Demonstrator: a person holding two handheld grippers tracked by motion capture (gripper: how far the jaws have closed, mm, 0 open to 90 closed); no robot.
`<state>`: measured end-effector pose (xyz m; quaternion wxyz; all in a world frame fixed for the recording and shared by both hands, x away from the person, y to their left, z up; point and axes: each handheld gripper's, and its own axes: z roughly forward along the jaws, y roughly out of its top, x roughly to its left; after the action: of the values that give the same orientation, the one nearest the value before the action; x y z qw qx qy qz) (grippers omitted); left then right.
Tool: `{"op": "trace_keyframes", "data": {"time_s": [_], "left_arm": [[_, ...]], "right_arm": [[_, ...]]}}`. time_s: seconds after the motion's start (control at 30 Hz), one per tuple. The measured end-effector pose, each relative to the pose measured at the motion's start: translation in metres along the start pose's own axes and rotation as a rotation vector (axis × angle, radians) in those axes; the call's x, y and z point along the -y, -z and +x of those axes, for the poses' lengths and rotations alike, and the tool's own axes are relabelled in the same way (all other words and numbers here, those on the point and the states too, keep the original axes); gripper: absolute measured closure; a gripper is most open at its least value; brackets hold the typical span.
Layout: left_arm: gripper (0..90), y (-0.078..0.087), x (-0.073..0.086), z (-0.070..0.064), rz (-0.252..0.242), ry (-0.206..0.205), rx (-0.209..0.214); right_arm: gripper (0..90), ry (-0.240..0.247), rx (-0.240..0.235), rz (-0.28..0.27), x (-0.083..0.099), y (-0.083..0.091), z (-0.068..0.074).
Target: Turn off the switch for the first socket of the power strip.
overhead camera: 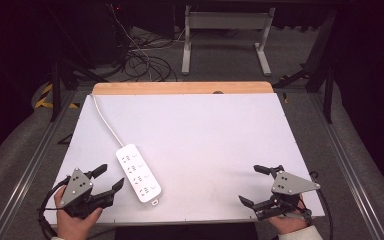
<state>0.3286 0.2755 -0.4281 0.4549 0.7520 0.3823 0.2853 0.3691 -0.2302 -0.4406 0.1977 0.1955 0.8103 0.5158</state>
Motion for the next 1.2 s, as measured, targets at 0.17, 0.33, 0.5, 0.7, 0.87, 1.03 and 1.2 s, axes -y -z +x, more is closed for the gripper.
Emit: {"op": "trace_keyframes", "data": {"time_s": [0.17, 0.33, 0.5, 0.7, 0.87, 1.03, 1.2], "left_arm": [[35.0, -0.002, -0.006, 0.003, 0.015, 0.029, -0.003], [35.5, -0.005, -0.011, 0.002, 0.024, 0.006, -0.003], [36.4, -0.008, -0.019, 0.003, 0.02, -0.004, -0.003], [38.1, -0.011, -0.026, 0.005, 0.009, 0.011, 0.0], [42.8, -0.009, -0.031, 0.006, 0.008, 0.005, -0.001], [61.5, -0.01, -0.039, 0.008, 0.033, 0.025, 0.021], [85.7, -0.015, -0.046, 0.017, 0.088, 0.046, 0.128]], "right_arm": [[1.9, -0.001, -0.003, 0.001, 0.0, -0.001, 0.0], [1.9, -0.003, -0.004, 0.003, 0.0, -0.001, 0.0], [1.9, -0.002, -0.005, 0.005, 0.0, -0.002, 0.0], [2.1, -0.002, -0.004, 0.004, 0.0, -0.001, 0.0], [2.1, -0.004, -0.007, 0.002, 0.0, -0.001, 0.0], [2.2, -0.003, -0.007, 0.003, 0.0, -0.001, 0.001], [2.2, -0.004, -0.01, 0.003, 0.0, -0.001, 0.001]]}}
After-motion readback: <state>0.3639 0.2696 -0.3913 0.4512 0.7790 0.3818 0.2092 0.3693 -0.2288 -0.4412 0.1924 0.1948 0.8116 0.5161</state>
